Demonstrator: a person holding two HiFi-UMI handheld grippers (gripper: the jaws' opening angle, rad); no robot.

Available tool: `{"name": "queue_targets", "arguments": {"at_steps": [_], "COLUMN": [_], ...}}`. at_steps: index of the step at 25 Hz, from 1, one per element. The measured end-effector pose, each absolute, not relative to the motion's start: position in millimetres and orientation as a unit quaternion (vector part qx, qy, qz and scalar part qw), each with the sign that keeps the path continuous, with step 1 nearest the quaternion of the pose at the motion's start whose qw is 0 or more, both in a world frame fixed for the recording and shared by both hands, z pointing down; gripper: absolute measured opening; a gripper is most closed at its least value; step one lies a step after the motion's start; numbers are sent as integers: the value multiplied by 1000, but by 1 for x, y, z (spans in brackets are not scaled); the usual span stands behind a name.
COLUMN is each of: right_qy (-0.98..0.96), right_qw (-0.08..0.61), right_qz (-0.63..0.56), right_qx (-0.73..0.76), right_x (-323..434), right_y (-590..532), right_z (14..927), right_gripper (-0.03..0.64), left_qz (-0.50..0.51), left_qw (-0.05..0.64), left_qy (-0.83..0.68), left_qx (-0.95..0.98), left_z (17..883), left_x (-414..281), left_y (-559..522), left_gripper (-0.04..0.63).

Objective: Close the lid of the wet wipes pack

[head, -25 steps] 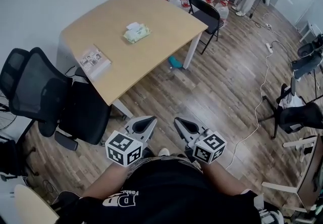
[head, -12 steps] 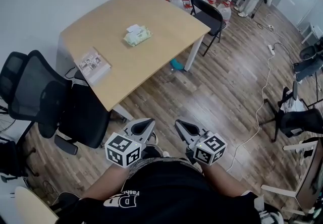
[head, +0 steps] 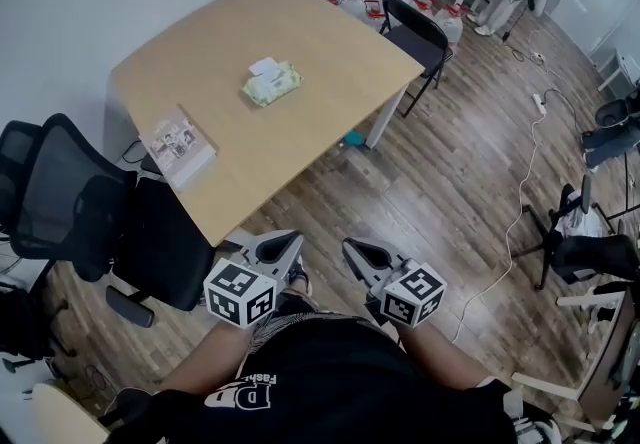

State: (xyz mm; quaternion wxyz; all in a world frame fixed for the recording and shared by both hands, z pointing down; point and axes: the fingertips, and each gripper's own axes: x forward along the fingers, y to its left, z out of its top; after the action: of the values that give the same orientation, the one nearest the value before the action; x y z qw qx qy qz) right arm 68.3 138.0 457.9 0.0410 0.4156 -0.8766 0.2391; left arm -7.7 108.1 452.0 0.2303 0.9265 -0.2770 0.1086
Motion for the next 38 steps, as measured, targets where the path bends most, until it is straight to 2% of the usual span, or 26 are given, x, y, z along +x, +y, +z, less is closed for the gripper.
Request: {"name": "queue_targets", "arguments": {"at_steps": [21,38], "right_qy": [-884,-887], "right_qw": [80,77], "right_qz": [214,203], "right_qx": [407,409], "right_x": [29,15], "right_y": [-64,-130], "right_z": [451,451], "right_gripper": [0,0], "left_qz": [89,93], "left_qw": [216,226], "left_qy": [-293,-292], "left_qx": [927,925], "left_z": [445,458], "left_x": [-54,-63], "left_y": [-91,-147], "left_gripper": [18,18]}}
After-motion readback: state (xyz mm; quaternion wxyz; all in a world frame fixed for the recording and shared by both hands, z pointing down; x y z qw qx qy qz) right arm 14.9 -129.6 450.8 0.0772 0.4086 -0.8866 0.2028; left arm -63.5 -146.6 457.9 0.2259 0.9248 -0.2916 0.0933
